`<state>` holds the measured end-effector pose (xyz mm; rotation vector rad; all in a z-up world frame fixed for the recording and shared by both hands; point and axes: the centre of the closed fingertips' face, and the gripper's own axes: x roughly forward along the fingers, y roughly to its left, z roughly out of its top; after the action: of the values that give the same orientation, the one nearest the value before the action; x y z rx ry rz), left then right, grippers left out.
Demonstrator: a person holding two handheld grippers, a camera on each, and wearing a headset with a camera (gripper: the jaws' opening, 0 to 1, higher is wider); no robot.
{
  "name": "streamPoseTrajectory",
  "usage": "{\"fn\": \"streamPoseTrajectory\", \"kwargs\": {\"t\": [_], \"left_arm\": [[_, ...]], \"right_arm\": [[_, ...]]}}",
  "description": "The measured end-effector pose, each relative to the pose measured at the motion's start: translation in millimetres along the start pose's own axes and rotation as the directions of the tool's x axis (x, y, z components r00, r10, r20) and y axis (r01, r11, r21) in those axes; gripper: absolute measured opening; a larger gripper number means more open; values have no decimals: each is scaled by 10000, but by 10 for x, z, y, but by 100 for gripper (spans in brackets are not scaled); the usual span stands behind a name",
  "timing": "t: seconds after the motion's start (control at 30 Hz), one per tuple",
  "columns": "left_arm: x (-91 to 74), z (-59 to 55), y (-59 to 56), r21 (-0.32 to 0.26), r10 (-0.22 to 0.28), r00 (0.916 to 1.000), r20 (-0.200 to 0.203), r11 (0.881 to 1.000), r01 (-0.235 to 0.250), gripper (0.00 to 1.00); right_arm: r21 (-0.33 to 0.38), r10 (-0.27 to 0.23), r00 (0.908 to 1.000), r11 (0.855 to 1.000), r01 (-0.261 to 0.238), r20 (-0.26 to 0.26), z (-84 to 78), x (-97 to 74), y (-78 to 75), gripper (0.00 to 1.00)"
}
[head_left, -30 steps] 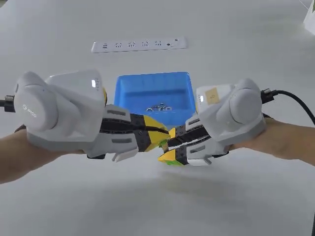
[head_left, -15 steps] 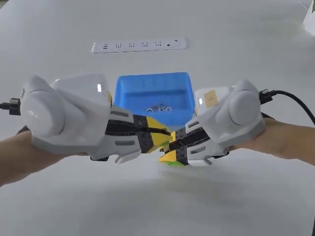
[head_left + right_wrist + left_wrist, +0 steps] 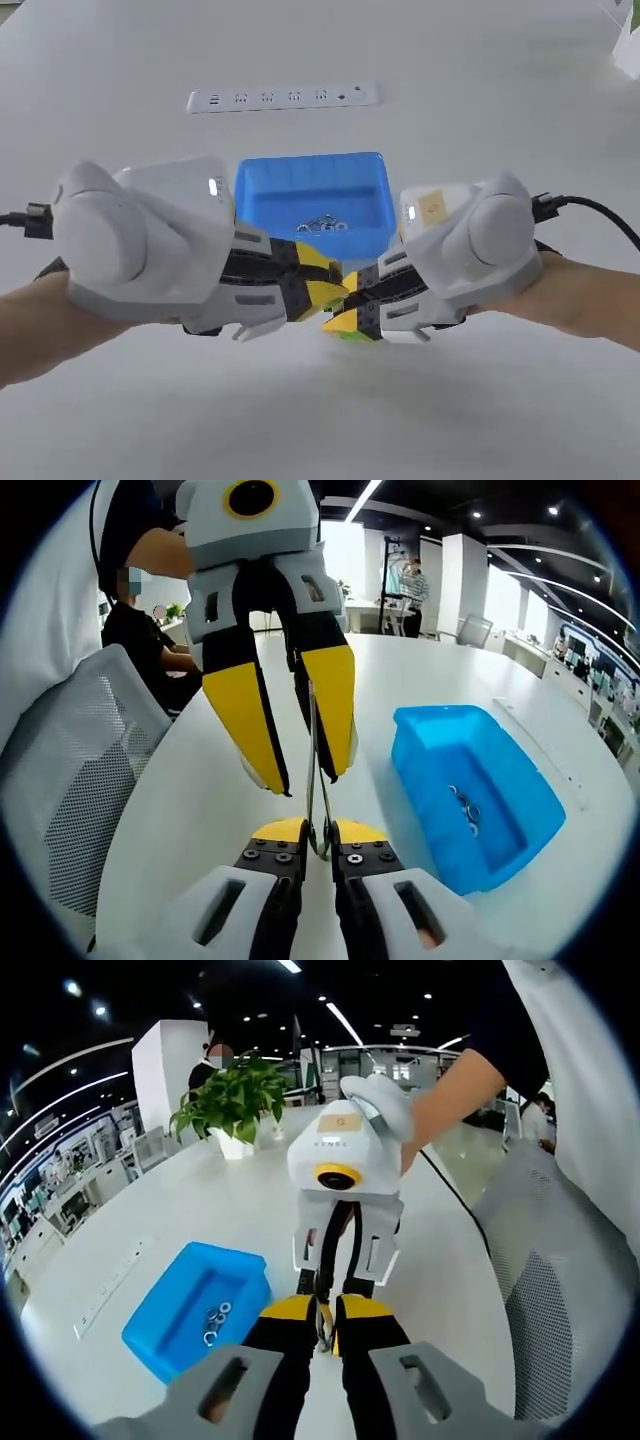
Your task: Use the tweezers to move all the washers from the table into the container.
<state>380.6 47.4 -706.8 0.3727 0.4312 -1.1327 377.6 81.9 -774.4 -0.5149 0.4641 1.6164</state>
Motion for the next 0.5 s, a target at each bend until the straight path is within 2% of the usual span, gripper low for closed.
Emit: {"fn": "streamPoseTrajectory", "kwargs": {"t": [0.13, 0.3, 0.4, 0.5], "left_arm": [[-5, 35, 3, 12, 40, 10000, 5, 10000, -40, 15], [-63, 10, 4, 84, 117, 9998, -147, 9999, -116, 20], [-143, -6, 9, 357, 465, 9984, -337, 9983, -453, 21], [-220, 24, -54, -172, 385, 9992, -130, 9991, -387, 22]], "right_arm": [[27, -91, 10000, 10000, 91, 33, 23, -24, -27, 10], [326, -326, 9992, 9990, 318, 235, 100, -101, -73, 10], [431, -409, 9989, 9983, 398, 249, 129, -150, -82, 10], [453, -515, 9983, 9977, 503, 273, 141, -196, -95, 10]]}}
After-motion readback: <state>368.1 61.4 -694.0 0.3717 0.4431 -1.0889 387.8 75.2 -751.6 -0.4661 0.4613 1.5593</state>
